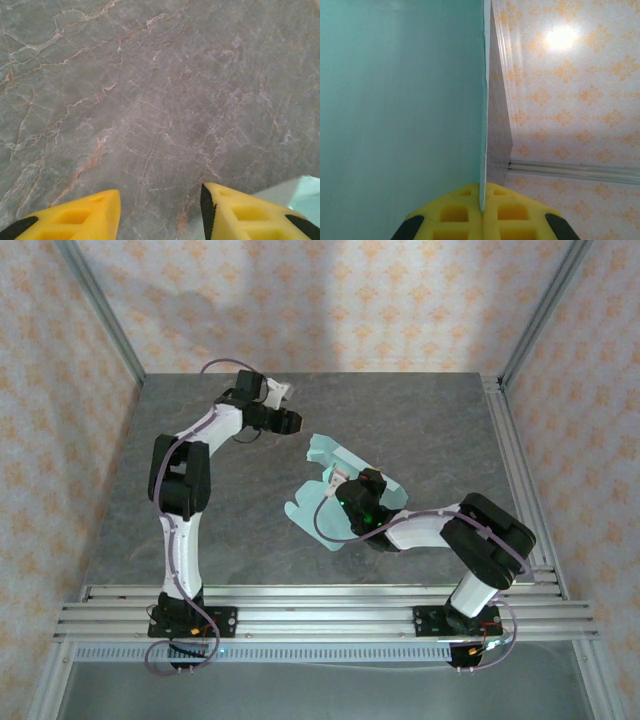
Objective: Fold the paper box
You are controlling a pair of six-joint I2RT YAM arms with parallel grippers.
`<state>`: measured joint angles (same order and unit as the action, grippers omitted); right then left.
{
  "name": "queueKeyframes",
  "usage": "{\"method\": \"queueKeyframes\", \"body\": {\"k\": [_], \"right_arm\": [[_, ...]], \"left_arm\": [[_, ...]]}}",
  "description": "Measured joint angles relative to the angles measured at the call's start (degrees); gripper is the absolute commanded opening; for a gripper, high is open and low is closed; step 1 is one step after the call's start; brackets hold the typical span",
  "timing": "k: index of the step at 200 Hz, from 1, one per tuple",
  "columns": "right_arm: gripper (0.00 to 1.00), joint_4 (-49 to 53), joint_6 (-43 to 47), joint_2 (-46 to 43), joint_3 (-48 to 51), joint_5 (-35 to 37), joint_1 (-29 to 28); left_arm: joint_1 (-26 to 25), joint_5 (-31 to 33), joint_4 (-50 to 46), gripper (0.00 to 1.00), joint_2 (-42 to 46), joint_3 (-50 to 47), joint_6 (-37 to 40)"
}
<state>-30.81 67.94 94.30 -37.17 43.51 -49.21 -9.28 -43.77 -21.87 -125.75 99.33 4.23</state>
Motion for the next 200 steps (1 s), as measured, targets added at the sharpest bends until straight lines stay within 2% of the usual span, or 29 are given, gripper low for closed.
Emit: {"method": "queueKeyframes", "body": {"k": [42, 94, 164, 200], "right_arm": [[0.0, 0.3, 0.0, 0.0, -0.2, 0.0, 0.0], [0.0, 0.4, 0.4, 0.0, -0.2, 0.0, 0.0], [0.0, -2.5, 3.5, 0.8, -0.2, 0.0, 0.0], [0.0, -2.6, 3.5, 0.8, -0.2, 0.0, 0.0]], "left_arm": [[-3.2, 0.7, -8.1, 0.47, -6.8, 8.7, 3.4], [-5.0, -2.6, -13.9, 0.47, -8.4, 10.8, 7.3], [-5.0, -5.5, -11.4, 0.48, -5.6, 1.4, 7.8], [-5.0, -6.7, -5.6, 0.49, -0.6, -6.5, 6.8]]}}
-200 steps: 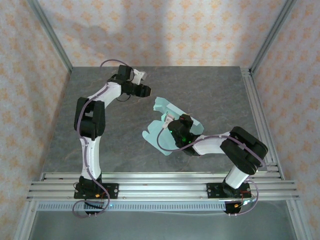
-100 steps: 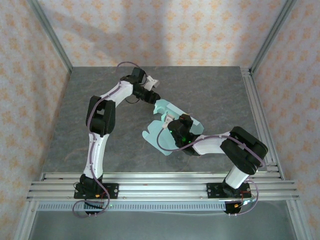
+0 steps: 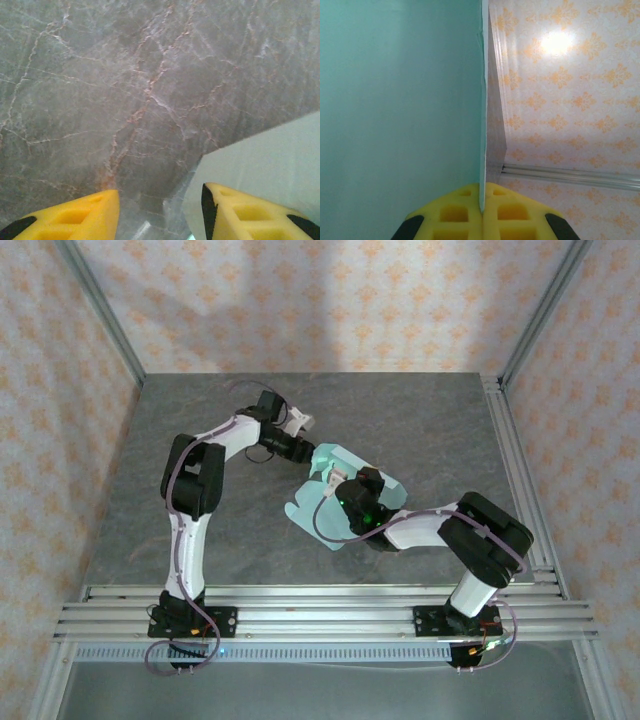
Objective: Fold the paper box
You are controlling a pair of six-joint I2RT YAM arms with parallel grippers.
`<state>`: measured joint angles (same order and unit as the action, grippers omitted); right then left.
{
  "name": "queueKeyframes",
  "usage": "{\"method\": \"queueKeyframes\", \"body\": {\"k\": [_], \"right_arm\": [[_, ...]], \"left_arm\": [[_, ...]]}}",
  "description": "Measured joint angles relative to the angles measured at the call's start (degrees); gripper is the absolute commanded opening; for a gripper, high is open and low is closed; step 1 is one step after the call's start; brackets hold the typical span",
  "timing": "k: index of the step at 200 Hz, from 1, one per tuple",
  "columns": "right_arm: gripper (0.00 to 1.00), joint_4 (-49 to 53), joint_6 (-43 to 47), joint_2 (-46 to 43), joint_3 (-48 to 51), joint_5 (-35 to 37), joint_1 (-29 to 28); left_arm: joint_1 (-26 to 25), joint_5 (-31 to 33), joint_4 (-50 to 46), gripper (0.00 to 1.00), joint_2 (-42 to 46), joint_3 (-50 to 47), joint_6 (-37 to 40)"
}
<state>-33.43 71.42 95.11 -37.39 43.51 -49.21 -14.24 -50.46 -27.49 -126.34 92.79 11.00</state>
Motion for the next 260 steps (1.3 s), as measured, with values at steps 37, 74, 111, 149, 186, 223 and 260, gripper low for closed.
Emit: {"method": "queueKeyframes", "body": {"k": [37, 74, 111, 149, 186, 223, 260], "right_arm": [[0.0, 0.0, -0.2, 0.1, 0.0, 0.0, 0.0], [0.0, 0.0, -0.2, 0.2, 0.0, 0.0, 0.0], [0.0, 0.0, -0.2, 0.4, 0.0, -0.1, 0.0], [0.0, 1.8, -1.8, 0.0, -0.3, -1.5, 0.0], [0.0, 4.2, -3.1, -0.5, -1.1, -2.5, 0.0], [0.0, 7.4, -4.9, -1.4, -2.1, -3.3, 0.0], [0.0, 9.3, -6.0, -1.5, -2.8, -4.0, 0.0]], "left_arm": [[0.0, -1.6, 4.8, 0.51, 3.7, -4.3, -0.6], [-0.1, -2.4, 7.1, 0.51, 3.8, -5.9, -0.7], [-1.0, -2.9, 8.1, 0.52, 4.2, -8.0, -0.6], [-1.5, -2.9, 8.8, 0.52, 6.2, -10.3, -0.6], [-1.5, -2.7, 9.1, 0.52, 6.8, -10.9, -0.6], [-1.6, -2.8, 9.2, 0.52, 6.9, -11.1, -0.6], [-1.6, -3.2, 10.6, 0.52, 7.9, -13.4, -0.6]]}}
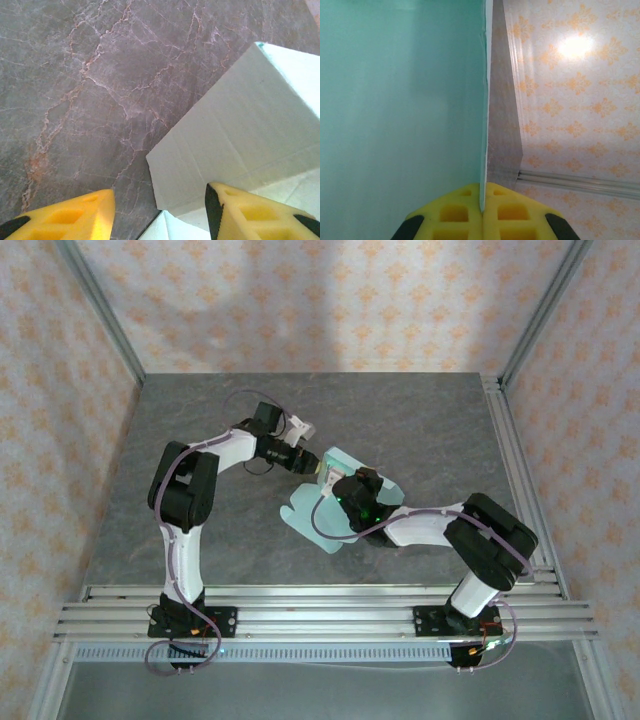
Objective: Fold the paper box
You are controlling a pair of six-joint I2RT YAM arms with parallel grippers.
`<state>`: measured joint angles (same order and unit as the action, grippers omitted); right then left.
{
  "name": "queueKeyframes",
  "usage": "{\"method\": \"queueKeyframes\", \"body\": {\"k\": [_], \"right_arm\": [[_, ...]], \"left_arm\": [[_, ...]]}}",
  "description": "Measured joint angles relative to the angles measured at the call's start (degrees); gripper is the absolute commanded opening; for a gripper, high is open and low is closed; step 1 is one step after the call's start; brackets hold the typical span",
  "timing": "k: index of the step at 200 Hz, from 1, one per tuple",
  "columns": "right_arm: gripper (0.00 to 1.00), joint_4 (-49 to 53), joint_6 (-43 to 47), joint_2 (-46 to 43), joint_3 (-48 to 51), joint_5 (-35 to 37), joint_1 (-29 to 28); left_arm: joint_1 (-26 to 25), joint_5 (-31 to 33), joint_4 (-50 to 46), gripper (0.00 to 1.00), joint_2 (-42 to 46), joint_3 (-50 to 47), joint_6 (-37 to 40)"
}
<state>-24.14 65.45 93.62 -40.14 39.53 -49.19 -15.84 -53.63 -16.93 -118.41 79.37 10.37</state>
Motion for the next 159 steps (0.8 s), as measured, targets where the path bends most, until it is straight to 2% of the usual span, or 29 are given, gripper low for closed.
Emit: {"method": "queueKeyframes", "body": {"k": [159], "right_arm": [[0.0, 1.9, -1.9, 0.3, -0.4, -0.3, 0.0]], "left_arm": [[0.0, -1.8, -3.0, 0.55, 2.1, -3.0, 3.1]]}}
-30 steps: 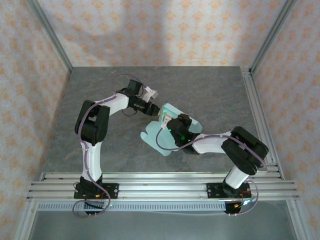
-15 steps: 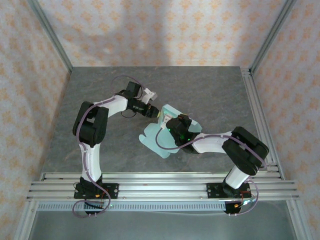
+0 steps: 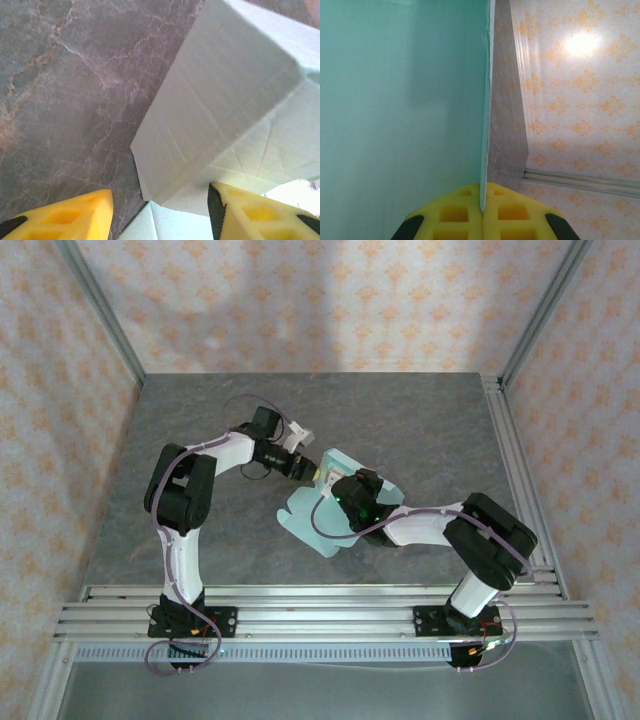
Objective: Fold the paper box
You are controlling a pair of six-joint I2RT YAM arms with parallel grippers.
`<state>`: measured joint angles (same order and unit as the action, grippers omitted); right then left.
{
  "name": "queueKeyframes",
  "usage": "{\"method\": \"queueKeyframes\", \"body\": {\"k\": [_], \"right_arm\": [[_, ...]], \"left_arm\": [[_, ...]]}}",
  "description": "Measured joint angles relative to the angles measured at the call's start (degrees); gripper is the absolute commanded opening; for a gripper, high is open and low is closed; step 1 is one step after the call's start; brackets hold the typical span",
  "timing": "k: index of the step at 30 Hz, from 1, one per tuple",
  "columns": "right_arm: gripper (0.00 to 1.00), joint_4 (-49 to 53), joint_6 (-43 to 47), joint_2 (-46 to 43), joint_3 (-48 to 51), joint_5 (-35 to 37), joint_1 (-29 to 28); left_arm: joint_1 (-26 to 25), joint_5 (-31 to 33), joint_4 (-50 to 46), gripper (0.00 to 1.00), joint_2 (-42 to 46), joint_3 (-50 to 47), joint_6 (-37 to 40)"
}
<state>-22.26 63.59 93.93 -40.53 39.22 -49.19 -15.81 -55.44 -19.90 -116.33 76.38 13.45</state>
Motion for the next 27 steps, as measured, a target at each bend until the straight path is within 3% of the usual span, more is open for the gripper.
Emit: {"method": "queueKeyframes", "body": {"k": [27], "right_arm": [[0.0, 9.4, -4.9, -2.3, -3.5, -5.4, 0.1]], "left_arm": [[-1.4, -0.7, 3.2, 0.55, 0.5, -0.7, 0.7]]}}
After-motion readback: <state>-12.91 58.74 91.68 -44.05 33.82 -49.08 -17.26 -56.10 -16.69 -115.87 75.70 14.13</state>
